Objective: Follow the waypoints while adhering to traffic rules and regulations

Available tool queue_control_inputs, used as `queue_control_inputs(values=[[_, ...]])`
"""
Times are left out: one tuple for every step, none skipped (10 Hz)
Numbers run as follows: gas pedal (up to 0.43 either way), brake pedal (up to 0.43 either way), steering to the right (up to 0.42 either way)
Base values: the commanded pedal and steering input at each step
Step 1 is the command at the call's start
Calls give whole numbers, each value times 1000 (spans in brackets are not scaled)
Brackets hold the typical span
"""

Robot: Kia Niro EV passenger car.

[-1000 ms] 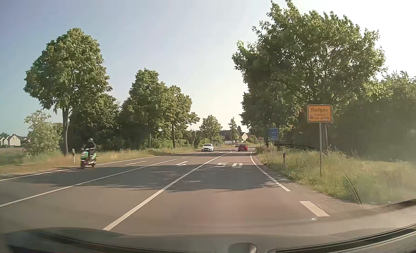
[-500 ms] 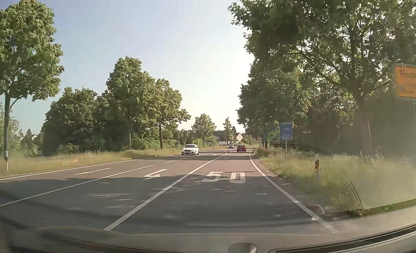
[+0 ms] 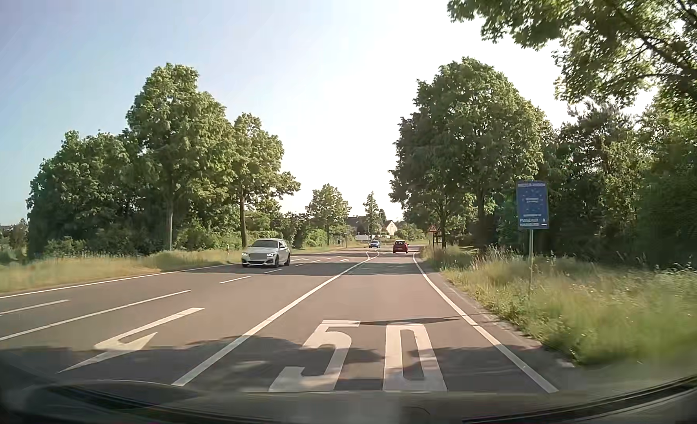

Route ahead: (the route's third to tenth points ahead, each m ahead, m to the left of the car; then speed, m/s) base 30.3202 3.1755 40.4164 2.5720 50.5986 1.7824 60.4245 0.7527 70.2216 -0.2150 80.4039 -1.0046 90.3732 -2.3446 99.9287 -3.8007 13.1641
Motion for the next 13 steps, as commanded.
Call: queue_control_inputs(values=[[47,24,16],[47,30,15],[47,30,15],[47,30,14],[47,30,12],[47,30,10],[47,30,9],[47,30,9],[47,30,9],[47,30,9],[47,30,10],[47,30,10],[39,30,10]])
